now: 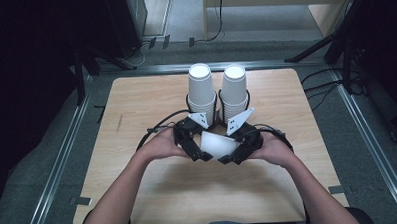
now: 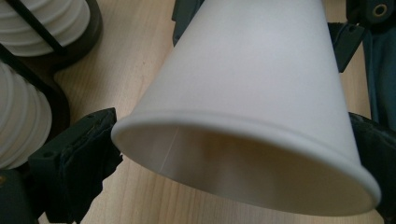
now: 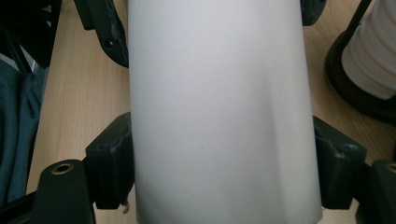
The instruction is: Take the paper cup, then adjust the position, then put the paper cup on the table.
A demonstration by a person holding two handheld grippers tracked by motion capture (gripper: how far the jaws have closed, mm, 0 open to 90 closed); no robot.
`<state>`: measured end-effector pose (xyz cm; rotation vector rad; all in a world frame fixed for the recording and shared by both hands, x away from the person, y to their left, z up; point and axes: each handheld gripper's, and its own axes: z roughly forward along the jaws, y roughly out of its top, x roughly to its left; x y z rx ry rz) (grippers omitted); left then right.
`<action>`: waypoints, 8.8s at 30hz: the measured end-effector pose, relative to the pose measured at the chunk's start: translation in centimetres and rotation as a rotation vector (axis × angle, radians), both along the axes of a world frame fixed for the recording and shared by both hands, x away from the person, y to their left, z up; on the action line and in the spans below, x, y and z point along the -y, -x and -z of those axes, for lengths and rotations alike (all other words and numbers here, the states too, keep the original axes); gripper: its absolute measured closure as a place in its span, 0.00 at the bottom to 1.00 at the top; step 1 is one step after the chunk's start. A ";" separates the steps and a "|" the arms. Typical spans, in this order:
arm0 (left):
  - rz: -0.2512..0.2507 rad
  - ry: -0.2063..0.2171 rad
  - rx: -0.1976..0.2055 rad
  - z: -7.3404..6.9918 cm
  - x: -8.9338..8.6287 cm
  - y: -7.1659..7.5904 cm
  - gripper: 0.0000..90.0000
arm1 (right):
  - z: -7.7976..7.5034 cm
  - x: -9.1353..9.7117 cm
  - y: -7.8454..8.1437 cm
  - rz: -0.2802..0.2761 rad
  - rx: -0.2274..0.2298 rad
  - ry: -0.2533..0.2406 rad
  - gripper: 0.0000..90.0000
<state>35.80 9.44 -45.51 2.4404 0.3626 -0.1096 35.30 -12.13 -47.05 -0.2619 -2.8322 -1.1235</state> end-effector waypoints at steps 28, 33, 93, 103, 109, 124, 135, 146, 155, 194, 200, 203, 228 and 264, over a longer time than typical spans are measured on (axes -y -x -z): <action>-0.055 0.253 -0.101 0.9 -1.3 0.9 0.05 | -0.8 0.4 0.4 -0.029 -0.015 -0.106 0.24; -0.029 0.223 -0.127 0.8 -1.4 0.7 0.09 | -0.6 0.3 0.4 -0.046 -0.018 -0.094 0.24; 0.103 -0.272 -0.068 -1.5 3.1 -1.2 0.10 | 1.6 -1.1 0.3 0.022 0.021 -0.025 0.24; 0.085 -0.210 -0.029 -1.5 2.4 -0.7 0.00 | 1.4 -1.2 0.4 0.019 0.036 -0.019 0.24; 0.022 -0.125 0.007 -1.9 1.6 -0.6 0.00 | 1.2 -0.8 0.2 0.032 0.033 -0.030 0.24; -0.079 0.020 -0.004 -1.3 -0.1 -0.2 0.00 | 0.6 0.1 -0.2 0.062 0.028 -0.088 0.24; -0.139 0.100 -0.024 -0.5 -0.9 0.2 0.00 | 0.6 0.4 -0.3 0.065 0.013 -0.126 0.24; -0.182 0.155 -0.065 -0.1 -0.4 0.2 0.00 | 0.9 0.1 -0.3 0.066 0.005 -0.138 0.24; -0.201 0.170 -0.147 0.2 0.0 -0.3 0.08 | 1.0 0.1 -0.3 0.063 0.004 -0.131 0.24; -0.197 0.002 -0.005 -0.9 -1.9 0.1 0.11 | 0.0 2.0 -0.2 0.174 -0.014 -0.031 0.15; -0.173 -0.036 0.012 -0.7 -2.1 0.2 0.11 | -0.1 2.6 -0.2 0.217 0.005 -0.034 0.15; -0.167 -0.049 0.014 -0.6 -2.2 0.2 0.11 | -0.1 2.8 -0.2 0.235 0.015 -0.034 0.16; -0.243 -0.070 0.028 -1.1 -6.1 -0.2 0.11 | -0.2 4.5 -0.3 0.283 0.038 -0.055 0.16; -0.488 -0.153 0.029 -0.8 -14.8 -3.4 0.11 | 0.5 5.2 -1.0 0.296 0.041 -0.023 0.17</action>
